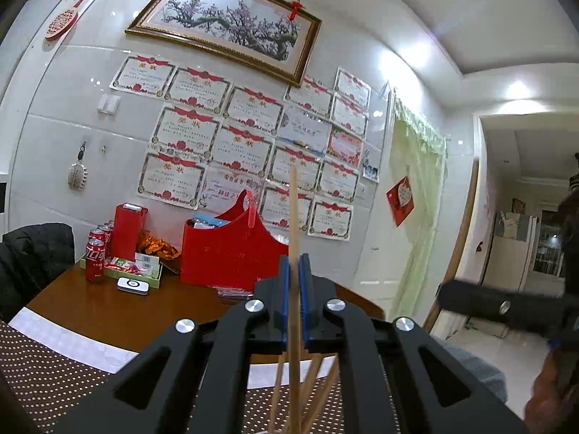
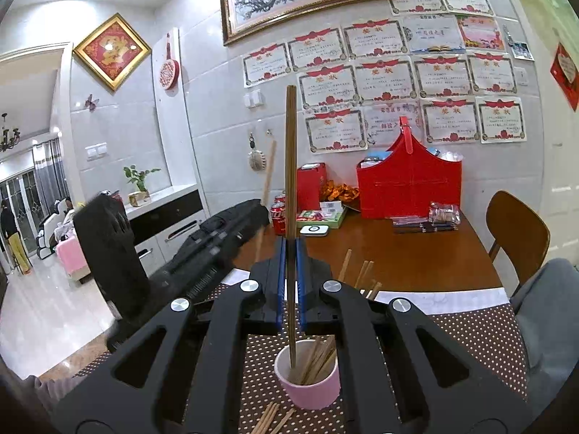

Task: Organize utensils
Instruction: 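Lower the chopsticks into the pink cup and open both tools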

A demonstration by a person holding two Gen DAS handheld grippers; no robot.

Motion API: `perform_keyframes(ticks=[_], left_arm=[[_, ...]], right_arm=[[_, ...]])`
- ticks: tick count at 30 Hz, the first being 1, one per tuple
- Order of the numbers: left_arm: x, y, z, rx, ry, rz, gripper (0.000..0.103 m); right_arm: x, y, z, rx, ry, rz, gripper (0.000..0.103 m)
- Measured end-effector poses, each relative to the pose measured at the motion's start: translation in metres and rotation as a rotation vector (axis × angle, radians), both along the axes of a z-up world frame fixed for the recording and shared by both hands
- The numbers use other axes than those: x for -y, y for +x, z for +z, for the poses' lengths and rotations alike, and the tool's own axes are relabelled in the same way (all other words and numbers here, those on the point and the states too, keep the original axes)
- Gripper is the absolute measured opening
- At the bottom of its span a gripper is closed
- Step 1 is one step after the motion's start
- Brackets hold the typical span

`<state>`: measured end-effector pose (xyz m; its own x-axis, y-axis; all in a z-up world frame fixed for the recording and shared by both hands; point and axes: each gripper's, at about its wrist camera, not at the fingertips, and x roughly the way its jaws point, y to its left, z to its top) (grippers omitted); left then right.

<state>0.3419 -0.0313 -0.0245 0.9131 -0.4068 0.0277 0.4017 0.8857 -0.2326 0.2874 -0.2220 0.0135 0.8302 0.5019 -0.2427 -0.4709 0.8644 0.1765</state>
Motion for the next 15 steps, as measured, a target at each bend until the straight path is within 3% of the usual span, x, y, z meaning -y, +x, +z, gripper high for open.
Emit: perform_keyframes(ticks=[15], left_arm=[[0.007, 0.046, -0.060, -0.118, 0.020, 0.015, 0.005]], right_arm=[[-0.004, 0.042, -0.050, -0.124, -0.033, -0.002, 0.006]])
